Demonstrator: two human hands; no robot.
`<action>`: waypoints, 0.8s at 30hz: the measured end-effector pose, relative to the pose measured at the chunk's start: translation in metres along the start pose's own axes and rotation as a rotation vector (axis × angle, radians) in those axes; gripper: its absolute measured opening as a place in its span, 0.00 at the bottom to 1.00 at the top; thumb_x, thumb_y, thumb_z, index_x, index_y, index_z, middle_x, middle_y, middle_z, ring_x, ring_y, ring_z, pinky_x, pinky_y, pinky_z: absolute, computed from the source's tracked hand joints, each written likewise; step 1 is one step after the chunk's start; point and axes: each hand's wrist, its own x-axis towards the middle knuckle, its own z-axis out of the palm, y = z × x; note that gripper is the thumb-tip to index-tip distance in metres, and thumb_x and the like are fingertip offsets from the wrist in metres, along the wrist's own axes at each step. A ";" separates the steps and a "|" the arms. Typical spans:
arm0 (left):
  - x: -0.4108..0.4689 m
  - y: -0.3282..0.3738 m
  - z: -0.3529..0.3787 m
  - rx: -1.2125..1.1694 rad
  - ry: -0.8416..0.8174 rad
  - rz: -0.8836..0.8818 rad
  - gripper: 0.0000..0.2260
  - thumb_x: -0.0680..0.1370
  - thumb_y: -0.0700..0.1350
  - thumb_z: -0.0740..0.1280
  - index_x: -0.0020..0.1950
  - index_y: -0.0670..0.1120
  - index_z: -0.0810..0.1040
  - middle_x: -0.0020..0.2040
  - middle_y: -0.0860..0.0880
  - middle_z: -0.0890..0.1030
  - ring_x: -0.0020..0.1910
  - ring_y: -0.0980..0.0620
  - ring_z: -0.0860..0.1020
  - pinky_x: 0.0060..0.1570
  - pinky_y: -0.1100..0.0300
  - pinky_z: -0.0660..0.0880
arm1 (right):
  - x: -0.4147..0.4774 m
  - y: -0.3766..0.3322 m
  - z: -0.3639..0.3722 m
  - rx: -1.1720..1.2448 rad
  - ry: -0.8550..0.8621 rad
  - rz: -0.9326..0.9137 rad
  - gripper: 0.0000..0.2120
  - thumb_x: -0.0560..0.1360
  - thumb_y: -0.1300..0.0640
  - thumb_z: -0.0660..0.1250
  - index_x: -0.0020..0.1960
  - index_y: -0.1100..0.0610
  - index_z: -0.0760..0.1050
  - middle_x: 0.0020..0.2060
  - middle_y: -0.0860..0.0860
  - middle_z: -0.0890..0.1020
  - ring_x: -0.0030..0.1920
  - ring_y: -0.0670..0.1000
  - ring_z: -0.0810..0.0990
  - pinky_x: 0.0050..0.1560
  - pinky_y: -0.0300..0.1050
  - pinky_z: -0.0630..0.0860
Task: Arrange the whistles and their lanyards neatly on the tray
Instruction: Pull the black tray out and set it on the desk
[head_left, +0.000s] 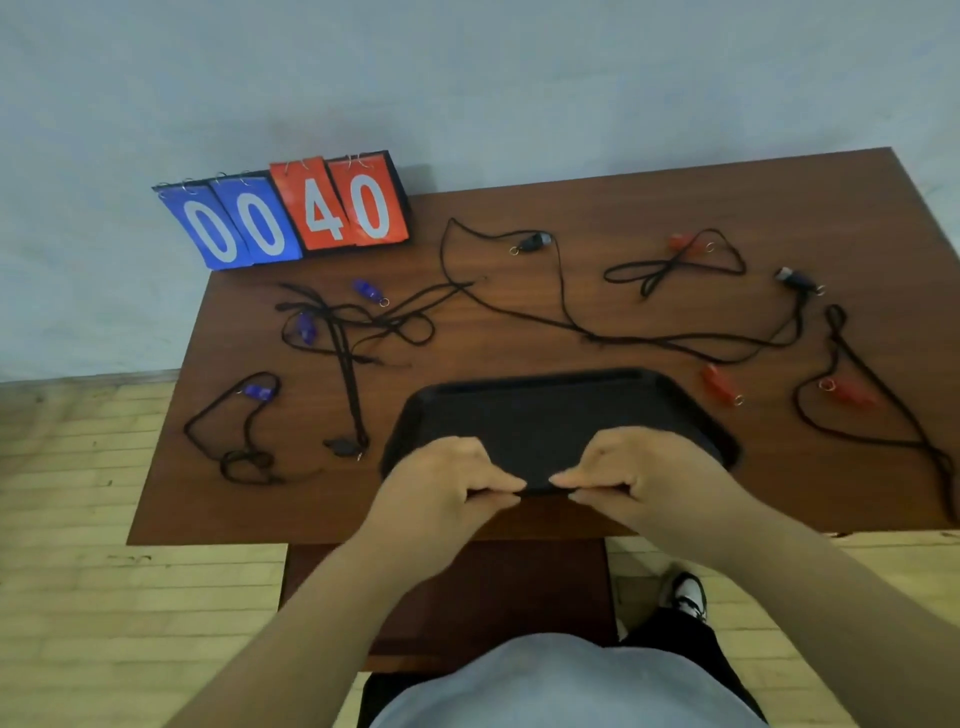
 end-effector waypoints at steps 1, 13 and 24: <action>-0.006 -0.007 0.014 -0.035 -0.012 -0.033 0.08 0.78 0.49 0.75 0.57 0.56 0.87 0.42 0.63 0.76 0.45 0.63 0.75 0.45 0.74 0.68 | -0.001 0.006 0.012 0.006 -0.025 0.022 0.14 0.78 0.49 0.71 0.62 0.36 0.80 0.45 0.34 0.79 0.49 0.38 0.78 0.47 0.32 0.74; -0.018 -0.063 0.113 -0.032 -0.048 -0.199 0.06 0.76 0.44 0.76 0.52 0.50 0.89 0.44 0.51 0.80 0.45 0.50 0.78 0.46 0.49 0.79 | 0.018 0.055 0.117 0.039 -0.106 0.155 0.11 0.77 0.49 0.72 0.59 0.42 0.84 0.46 0.43 0.79 0.49 0.46 0.77 0.52 0.39 0.72; -0.003 -0.083 0.106 0.012 -0.236 -0.334 0.16 0.79 0.59 0.70 0.65 0.57 0.81 0.56 0.56 0.72 0.59 0.55 0.71 0.61 0.56 0.73 | 0.036 0.069 0.115 -0.026 -0.237 0.223 0.17 0.77 0.41 0.69 0.65 0.41 0.80 0.49 0.41 0.77 0.51 0.44 0.76 0.53 0.40 0.72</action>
